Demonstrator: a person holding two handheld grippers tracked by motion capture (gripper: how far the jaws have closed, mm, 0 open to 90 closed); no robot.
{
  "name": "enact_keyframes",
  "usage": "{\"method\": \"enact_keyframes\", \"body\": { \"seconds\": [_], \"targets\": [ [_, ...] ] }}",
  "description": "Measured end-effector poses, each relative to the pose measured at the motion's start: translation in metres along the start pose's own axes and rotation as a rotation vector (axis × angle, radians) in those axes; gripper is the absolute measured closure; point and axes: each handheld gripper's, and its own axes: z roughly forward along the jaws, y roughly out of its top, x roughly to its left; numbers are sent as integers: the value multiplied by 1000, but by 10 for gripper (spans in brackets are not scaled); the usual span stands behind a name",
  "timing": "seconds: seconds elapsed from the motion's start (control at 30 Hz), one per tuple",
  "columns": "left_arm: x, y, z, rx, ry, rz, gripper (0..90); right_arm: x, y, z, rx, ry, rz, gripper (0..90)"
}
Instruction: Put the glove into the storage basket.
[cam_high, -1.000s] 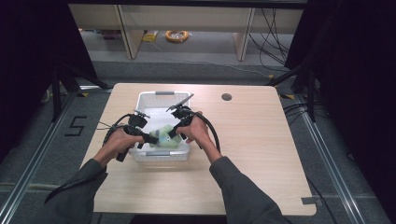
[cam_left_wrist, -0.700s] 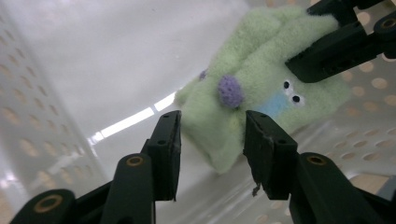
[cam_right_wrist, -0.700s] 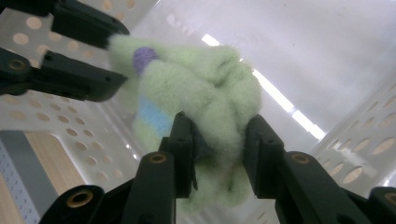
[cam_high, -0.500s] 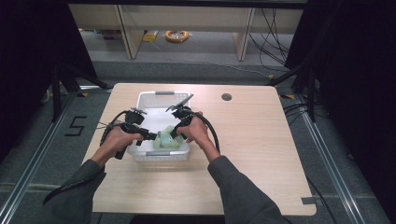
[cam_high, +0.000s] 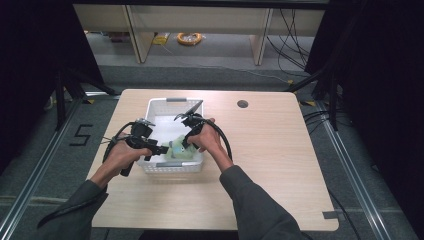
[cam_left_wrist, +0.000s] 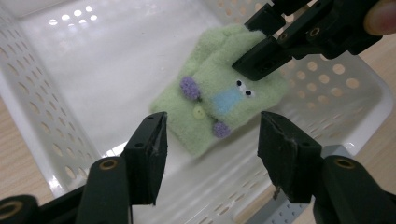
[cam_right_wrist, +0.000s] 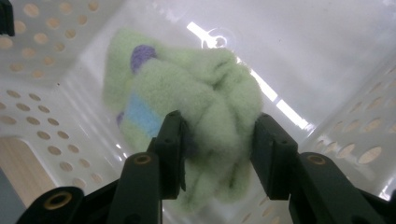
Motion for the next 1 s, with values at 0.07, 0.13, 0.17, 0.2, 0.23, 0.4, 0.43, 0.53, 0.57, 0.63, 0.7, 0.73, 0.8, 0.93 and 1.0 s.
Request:
{"method": "enact_keyframes", "body": {
  "seconds": [0.07,0.13,0.17,0.2,0.23,0.4,0.43,0.53,0.57,0.63,0.7,0.73,0.8,0.93,1.0],
  "targets": [
    [-2,-1,1,12,1,6,417,2,2,-1,-8,-19,8,539],
    [-3,-3,2,15,0,1,415,1,3,-3,-17,-11,18,505],
    [-3,-4,2,16,-8,-1,415,1,3,-5,-23,-9,24,490],
    [-4,-4,1,16,-6,0,415,1,4,-6,-26,-17,13,468],
    [-4,-4,1,16,-6,0,415,1,4,-6,-26,-17,13,468],
    [-8,-6,-4,-14,-18,-8,415,-2,4,-17,-76,-27,-7,462],
    [-8,-6,-4,-14,-18,-8,415,-2,4,-17,-76,-27,-7,462],
    [-9,-6,-5,-18,-19,1,415,-3,3,-23,-86,-23,9,462],
    [-9,-6,-5,-19,-18,1,415,-3,3,-24,-90,-24,13,462],
    [-10,-7,-5,-37,-20,-3,411,-3,2,-27,-100,-15,4,456],
    [-9,-7,-7,-38,-29,-12,378,-5,1,-31,-123,-11,-9,452],
    [-9,-8,-8,-42,-28,-17,378,-5,1,-31,-123,-11,-9,452],
    [-11,-8,-12,-64,-18,-23,322,-4,-1,-38,-149,1,-34,435],
    [-14,-9,-15,-84,-13,-18,280,-3,-4,-45,-168,-1,-55,392],
    [-16,-10,-16,-97,-15,-22,259,-2,-8,-50,-180,1,-62,362]
  ]
}}
